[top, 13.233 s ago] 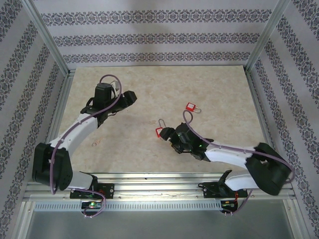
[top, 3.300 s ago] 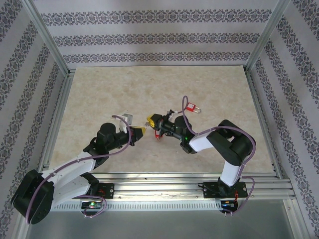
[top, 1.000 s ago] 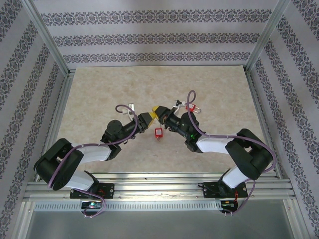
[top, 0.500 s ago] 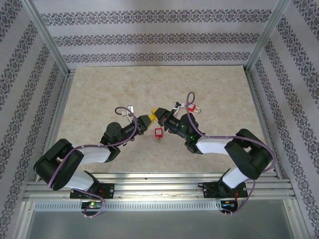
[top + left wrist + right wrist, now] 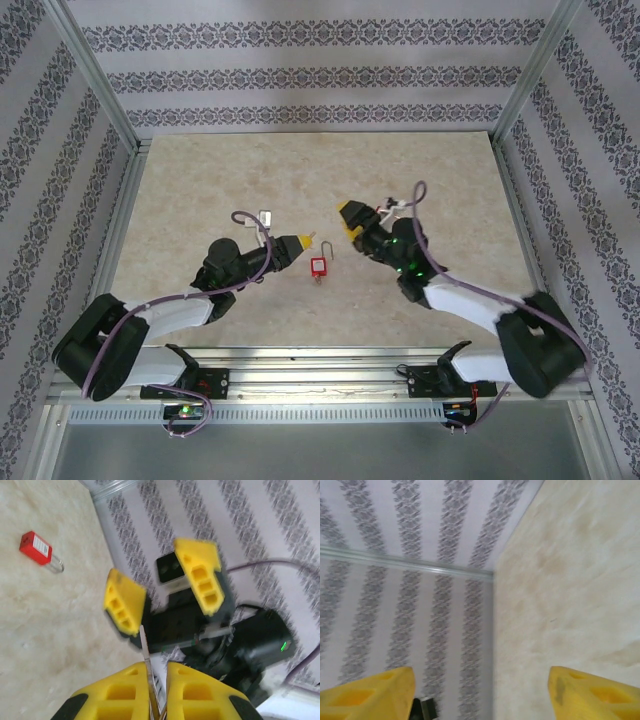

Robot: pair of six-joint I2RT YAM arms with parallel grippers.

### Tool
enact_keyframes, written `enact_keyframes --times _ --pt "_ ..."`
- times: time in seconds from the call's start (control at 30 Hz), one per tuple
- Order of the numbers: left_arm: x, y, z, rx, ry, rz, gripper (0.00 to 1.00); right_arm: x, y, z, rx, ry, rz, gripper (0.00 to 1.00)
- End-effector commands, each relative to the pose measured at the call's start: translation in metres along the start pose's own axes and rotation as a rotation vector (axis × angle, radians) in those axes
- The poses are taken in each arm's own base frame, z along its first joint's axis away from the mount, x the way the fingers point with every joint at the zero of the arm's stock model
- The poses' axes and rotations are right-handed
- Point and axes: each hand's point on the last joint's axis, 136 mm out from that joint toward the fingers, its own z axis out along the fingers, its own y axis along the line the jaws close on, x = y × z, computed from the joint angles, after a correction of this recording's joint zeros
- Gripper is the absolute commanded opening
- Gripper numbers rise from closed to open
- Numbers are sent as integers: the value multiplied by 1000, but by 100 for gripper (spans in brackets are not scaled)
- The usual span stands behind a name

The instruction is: Unlock with the key

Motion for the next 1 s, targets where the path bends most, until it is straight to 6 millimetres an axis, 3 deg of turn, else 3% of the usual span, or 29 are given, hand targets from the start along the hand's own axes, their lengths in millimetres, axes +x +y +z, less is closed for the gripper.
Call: enact_keyframes --times 0.0,0.07,0.2,0.37,0.43,0.53,0.63,0.73,0.83,0.97 --pt "28 -12 -3 17 236 176 0 -10 -28 -41 370 67 -366 78" --pt "34 -24 -6 59 291 228 0 -31 -36 -65 522 62 -483 79" --pt "34 -31 -6 73 358 269 0 -58 -58 -89 685 99 -592 85" --pt "31 -41 -2 114 399 282 0 -68 -93 -84 813 280 -663 86" --pt "32 -43 -2 124 413 284 0 -54 -81 -70 709 354 -646 84" --pt "34 -42 -2 127 428 291 0 -25 -40 -43 398 368 -594 84" --pt "34 -36 -2 98 435 295 0 -8 -1 -39 168 346 -478 82" --pt "30 -33 0 78 414 293 0 19 24 -43 20 386 -411 79" --pt "19 -32 7 74 350 269 0 42 25 -45 -18 386 -337 78" --pt "1 -46 19 202 230 169 0 58 18 -35 -54 287 -190 74"
